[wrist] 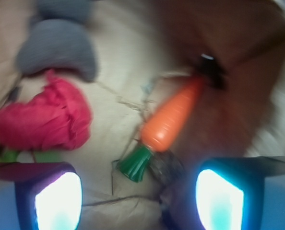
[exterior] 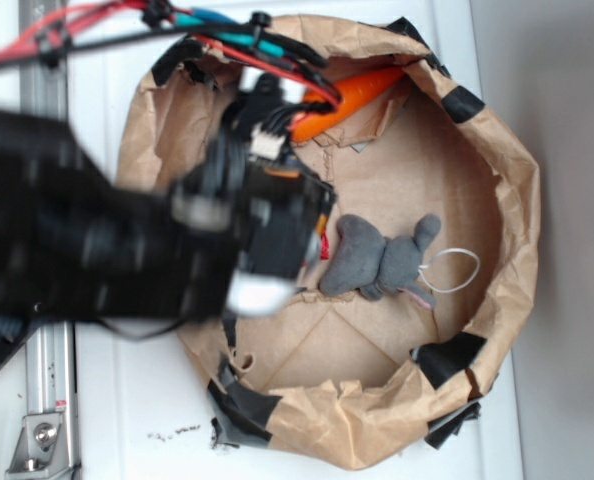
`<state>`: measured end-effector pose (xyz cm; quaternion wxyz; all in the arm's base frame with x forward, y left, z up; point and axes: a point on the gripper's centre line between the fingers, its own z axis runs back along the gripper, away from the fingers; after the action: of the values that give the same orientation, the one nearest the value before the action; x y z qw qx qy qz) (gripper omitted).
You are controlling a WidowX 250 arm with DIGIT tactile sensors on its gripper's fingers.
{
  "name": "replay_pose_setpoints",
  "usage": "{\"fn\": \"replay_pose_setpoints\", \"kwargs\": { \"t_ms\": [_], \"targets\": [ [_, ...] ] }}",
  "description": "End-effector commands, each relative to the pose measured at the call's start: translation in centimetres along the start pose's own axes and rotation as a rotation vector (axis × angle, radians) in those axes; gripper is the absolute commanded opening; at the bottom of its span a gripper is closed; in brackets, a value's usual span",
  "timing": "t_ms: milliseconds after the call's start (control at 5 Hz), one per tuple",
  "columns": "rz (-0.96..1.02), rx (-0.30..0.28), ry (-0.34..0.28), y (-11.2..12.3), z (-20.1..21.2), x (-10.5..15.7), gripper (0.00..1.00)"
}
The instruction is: Grab the rock.
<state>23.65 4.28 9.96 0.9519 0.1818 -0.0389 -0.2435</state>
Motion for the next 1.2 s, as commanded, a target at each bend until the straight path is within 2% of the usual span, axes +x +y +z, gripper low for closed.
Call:
{"fn": "replay_pose_setpoints", "kwargs": {
  "t_ms": [0, 200, 600, 1000],
  "targets": [
    [-0.265, 0.015, -0.078, 1.6, -3.0, 0.9, 1.00],
    [-0.298, 0.047, -0.049, 1.3, -4.6, 0.0, 1.00],
    [-0.358, 0.097, -0.068, 2.0, -4.0, -1.8, 1.00],
    [-0.366, 0.027, -0.088, 4.0, -3.0, -5.0, 1.00]
  ]
}}
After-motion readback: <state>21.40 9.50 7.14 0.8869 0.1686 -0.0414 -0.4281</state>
